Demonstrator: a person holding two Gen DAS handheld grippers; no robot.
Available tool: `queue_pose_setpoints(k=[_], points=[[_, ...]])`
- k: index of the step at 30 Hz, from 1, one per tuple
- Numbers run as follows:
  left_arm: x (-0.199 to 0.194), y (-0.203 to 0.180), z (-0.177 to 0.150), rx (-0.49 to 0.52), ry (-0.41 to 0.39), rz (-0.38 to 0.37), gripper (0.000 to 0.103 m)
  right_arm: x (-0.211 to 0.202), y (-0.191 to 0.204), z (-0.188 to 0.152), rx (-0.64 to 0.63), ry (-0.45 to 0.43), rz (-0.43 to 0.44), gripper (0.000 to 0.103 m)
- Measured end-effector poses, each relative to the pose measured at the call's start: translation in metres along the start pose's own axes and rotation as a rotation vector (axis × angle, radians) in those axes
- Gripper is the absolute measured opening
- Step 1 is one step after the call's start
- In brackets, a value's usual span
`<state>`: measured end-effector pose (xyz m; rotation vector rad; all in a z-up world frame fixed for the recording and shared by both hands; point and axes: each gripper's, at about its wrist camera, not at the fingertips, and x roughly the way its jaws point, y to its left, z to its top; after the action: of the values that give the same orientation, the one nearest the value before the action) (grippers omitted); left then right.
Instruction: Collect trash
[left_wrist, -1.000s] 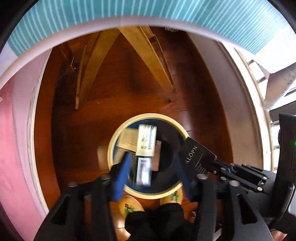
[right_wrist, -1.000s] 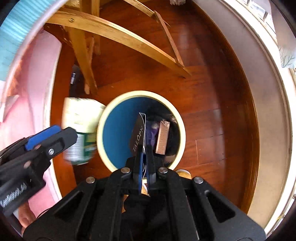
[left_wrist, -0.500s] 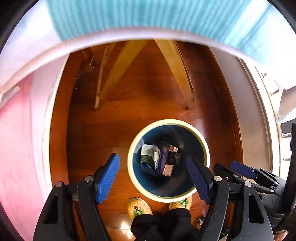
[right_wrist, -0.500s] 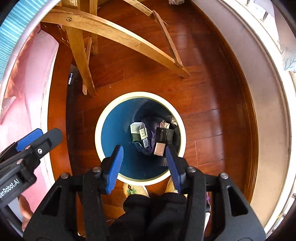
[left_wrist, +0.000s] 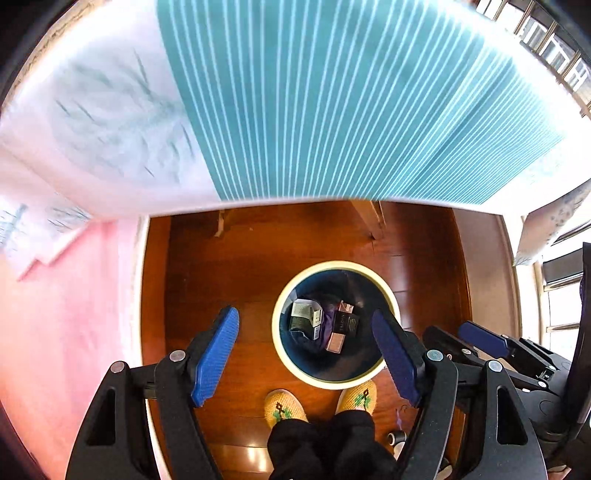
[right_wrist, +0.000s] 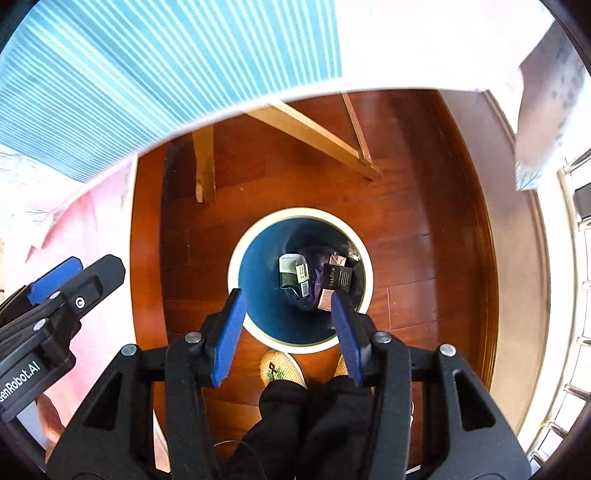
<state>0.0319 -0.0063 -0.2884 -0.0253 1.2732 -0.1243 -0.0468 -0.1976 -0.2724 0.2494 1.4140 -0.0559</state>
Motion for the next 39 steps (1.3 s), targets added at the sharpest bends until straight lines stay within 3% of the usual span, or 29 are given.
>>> queue_pose_setpoints(k=[11,24,30,39], points=[[-0.135,-0.008,0.035,0.011,-0.072,-0.012,0.076,-0.132,0.029,0.015,-0.015,-0.096,0.012,0.045],[-0.294,-0.003,0.068,0.100,-0.266,-0.082,0.076,-0.277,0.057,0.032,0.010,-0.311,0.007,0.045],[-0.337,0.002,0.093,0.129,-0.352,-0.093,0.076,-0.317,0.068,0.051,0.009,-0.414,-0.025,0.045],[-0.340,0.021,0.137,0.092,-0.315,-0.156,0.076,-0.344,0.084,0.082,0.010,-0.487,-0.034,0.045]])
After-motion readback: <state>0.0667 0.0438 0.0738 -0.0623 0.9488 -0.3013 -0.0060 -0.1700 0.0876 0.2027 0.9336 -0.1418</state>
